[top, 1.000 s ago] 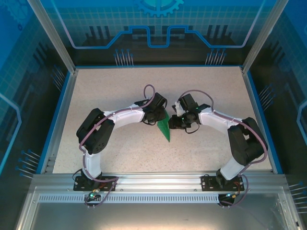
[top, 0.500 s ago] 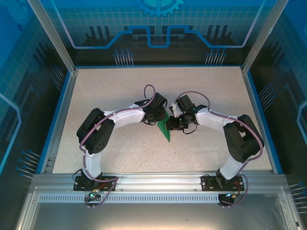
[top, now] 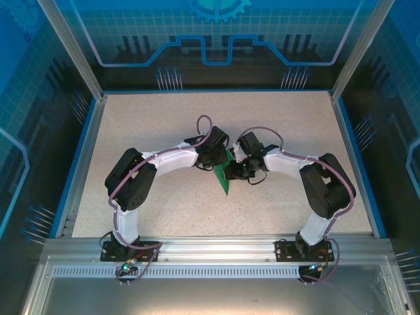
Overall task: Fold a paper plane with a square sheet of paper (pick it up from the middle)
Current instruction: Move a paper plane to the center of the table.
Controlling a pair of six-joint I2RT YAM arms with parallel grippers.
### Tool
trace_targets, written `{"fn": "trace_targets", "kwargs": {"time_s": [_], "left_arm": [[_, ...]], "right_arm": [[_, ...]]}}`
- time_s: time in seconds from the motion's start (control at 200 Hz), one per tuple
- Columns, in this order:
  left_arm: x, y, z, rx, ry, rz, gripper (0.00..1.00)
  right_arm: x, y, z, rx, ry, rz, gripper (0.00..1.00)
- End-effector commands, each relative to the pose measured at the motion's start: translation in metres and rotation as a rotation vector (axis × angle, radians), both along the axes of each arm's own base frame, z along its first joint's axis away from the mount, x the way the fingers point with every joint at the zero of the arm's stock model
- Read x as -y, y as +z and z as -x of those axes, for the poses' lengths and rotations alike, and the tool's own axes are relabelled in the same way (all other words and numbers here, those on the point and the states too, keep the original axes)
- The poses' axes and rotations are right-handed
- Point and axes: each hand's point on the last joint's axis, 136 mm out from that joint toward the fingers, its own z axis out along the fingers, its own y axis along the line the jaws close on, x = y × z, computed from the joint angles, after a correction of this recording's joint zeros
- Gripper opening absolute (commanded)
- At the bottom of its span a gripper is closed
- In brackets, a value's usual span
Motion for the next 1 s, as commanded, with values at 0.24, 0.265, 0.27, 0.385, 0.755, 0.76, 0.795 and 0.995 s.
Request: {"fn": "trace_targets", "kwargs": {"time_s": [0.24, 0.265, 0.27, 0.385, 0.755, 0.76, 0.795, 0.995], "left_arm": [[-0.001, -0.004, 0.004, -0.021, 0.018, -0.008, 0.02], [-0.001, -0.004, 0.004, -0.02, 0.017, -0.008, 0.02], [-0.001, -0.004, 0.004, -0.021, 0.018, -0.009, 0.02], [-0.001, -0.004, 0.005, -0.021, 0.02, -0.009, 0.02], [-0.003, 0.001, 0.004, -0.015, 0.034, -0.001, 0.07], [-0.003, 0.002, 0.004, -0.014, 0.034, 0.0, 0.07], [-0.004, 0.005, 0.004, -0.007, 0.037, 0.006, 0.11], [-0.016, 0.026, 0.005, 0.028, 0.064, 0.078, 0.28]], "right_arm": [[0.0, -0.002, -0.016, 0.022, -0.097, 0.045, 0.21], [0.001, -0.003, -0.017, 0.022, -0.099, 0.047, 0.22], [0.0, -0.002, -0.017, 0.023, -0.1, 0.047, 0.22], [-0.005, -0.003, -0.015, 0.012, -0.078, 0.034, 0.23], [-0.005, -0.013, -0.001, 0.025, -0.054, 0.061, 0.24], [-0.005, -0.013, -0.001, 0.024, -0.055, 0.062, 0.24], [-0.004, -0.014, -0.003, 0.023, -0.061, 0.07, 0.21], [0.002, -0.015, -0.008, 0.023, -0.086, 0.098, 0.1]]}}
